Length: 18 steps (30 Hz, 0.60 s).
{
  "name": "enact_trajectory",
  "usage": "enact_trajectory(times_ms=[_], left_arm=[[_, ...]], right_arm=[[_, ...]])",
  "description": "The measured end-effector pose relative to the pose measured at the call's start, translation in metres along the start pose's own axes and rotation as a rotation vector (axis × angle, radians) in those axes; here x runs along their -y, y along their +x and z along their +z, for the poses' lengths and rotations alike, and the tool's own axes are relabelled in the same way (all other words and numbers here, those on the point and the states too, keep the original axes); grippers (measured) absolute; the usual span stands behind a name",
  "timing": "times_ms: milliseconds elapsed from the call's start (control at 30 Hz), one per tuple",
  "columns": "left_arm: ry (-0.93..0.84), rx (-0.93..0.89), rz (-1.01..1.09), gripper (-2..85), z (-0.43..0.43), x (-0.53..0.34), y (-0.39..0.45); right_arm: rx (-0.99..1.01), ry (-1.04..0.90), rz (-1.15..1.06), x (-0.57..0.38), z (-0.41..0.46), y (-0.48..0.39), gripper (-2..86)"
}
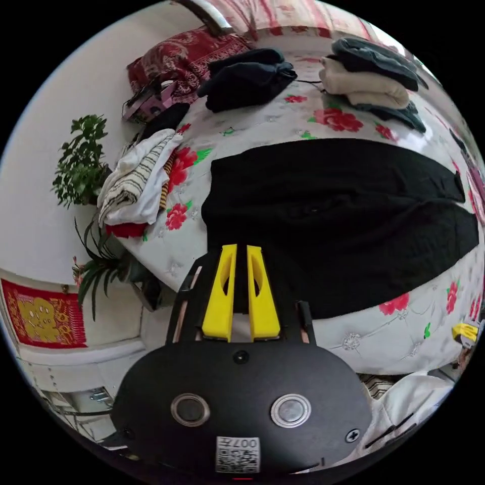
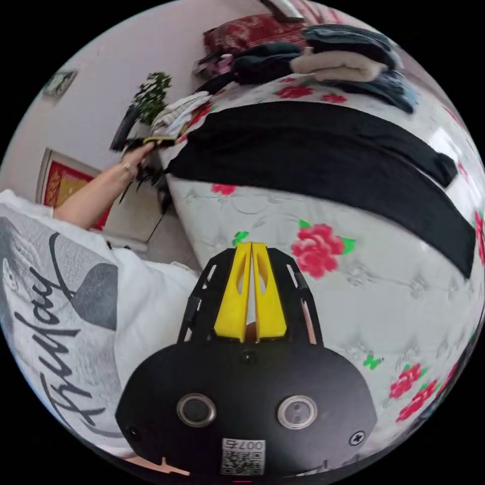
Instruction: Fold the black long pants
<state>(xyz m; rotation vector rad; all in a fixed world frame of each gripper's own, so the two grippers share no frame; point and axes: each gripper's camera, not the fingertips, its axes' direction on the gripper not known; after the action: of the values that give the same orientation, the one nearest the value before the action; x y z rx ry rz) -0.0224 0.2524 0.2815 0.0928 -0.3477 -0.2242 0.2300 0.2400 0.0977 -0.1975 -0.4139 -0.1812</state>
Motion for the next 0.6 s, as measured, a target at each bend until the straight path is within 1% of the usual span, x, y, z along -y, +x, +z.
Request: enact_trajectory(times_ms=[67, 133, 167, 267, 300, 400, 500, 533, 567, 600], left_arm=[[0.015, -0.110, -0.044, 5.8, -0.006, -0.027, 0.005], [-0.011, -0.213, -0.056, 6.8, -0.005, -0.048, 0.022], [-0.024, -0.220, -0.052, 6.9, -0.003, -0.050, 0.027], [-0.049, -0.198, -0.048, 6.2, 0.003, -0.039, 0.046], [-0.052, -0.175, -0.061, 4.4, 0.007, -0.031, 0.052], [-0.156, -0.099, -0.128, 0.0, 0.029, -0.017, 0.060], [-0.169, -0.039, -0.074, -0.8, 0.022, -0.010, 0.075], [-0.181, -0.006, -0.039, -0.9, 0.019, -0.007, 0.083], [-0.184, 0.008, -0.019, -0.9, 0.018, -0.007, 0.087], [-0.184, 0.035, 0.026, -0.9, 0.014, -0.008, 0.094]], right_arm=[[-0.117, 0.077, 0.165, -0.012, -0.038, 0.056, -0.3], [-0.199, 0.099, 0.233, -0.011, -0.062, 0.090, -0.2], [-0.262, 0.110, 0.258, -0.006, -0.077, 0.107, -0.2], [-0.367, 0.103, 0.274, 0.019, -0.098, 0.146, -0.1], [-0.380, 0.099, 0.279, 0.025, -0.100, 0.153, -0.1], [-0.427, 0.068, 0.338, 0.050, -0.103, 0.189, -0.2], [-0.476, 0.027, 0.376, 0.068, -0.098, 0.215, -0.2], [-0.483, -0.009, 0.375, 0.071, -0.091, 0.223, -0.2], [-0.478, -0.084, 0.374, 0.069, -0.079, 0.230, -0.2], [-0.490, -0.010, 0.336, 0.065, -0.083, 0.225, -0.2]])
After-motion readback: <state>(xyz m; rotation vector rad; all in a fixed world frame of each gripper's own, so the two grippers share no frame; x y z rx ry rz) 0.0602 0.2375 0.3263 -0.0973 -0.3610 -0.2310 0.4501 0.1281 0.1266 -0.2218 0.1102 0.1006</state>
